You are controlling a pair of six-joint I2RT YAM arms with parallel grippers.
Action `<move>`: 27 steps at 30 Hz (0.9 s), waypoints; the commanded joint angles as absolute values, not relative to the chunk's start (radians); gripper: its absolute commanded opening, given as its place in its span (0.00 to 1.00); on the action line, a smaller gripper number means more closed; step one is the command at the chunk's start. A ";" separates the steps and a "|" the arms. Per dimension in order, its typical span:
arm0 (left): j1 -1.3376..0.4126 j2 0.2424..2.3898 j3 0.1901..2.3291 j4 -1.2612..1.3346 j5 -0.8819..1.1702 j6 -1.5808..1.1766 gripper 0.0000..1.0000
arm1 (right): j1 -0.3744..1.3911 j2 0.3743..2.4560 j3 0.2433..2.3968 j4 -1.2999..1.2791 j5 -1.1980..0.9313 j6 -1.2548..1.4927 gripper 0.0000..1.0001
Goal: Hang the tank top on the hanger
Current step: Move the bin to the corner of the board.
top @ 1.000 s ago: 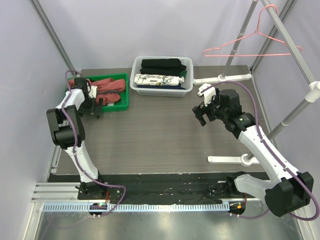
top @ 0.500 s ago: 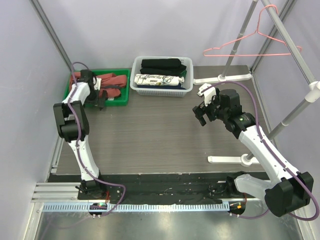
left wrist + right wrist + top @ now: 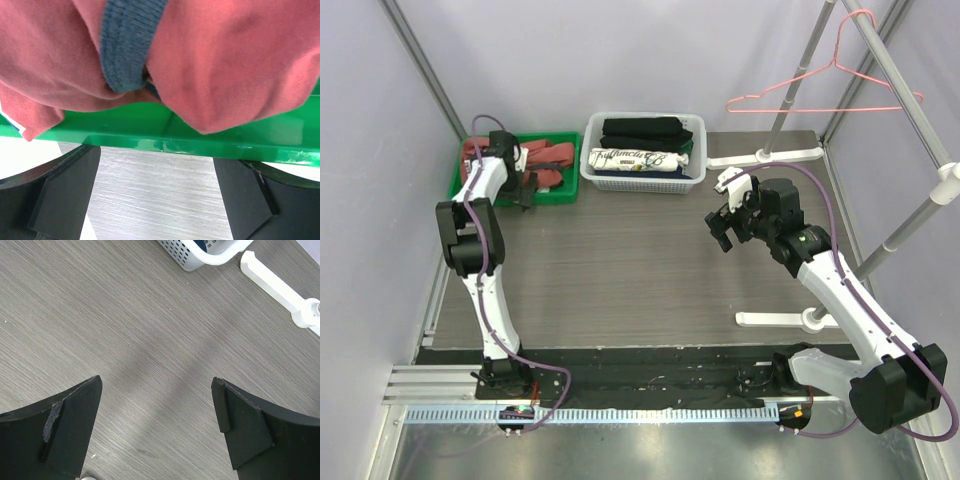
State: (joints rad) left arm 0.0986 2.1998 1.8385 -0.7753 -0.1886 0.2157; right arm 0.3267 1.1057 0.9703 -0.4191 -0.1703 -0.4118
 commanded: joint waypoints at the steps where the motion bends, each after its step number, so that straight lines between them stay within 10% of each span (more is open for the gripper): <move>1: 0.086 2.230 1.901 -0.738 -0.242 0.222 1.00 | 0.324 1.088 0.973 -0.379 -0.178 -0.410 1.00; 27: 0.074 1.990 1.730 -0.724 -0.137 0.230 0.99 | 0.324 1.092 0.965 -0.379 -0.189 -0.413 1.00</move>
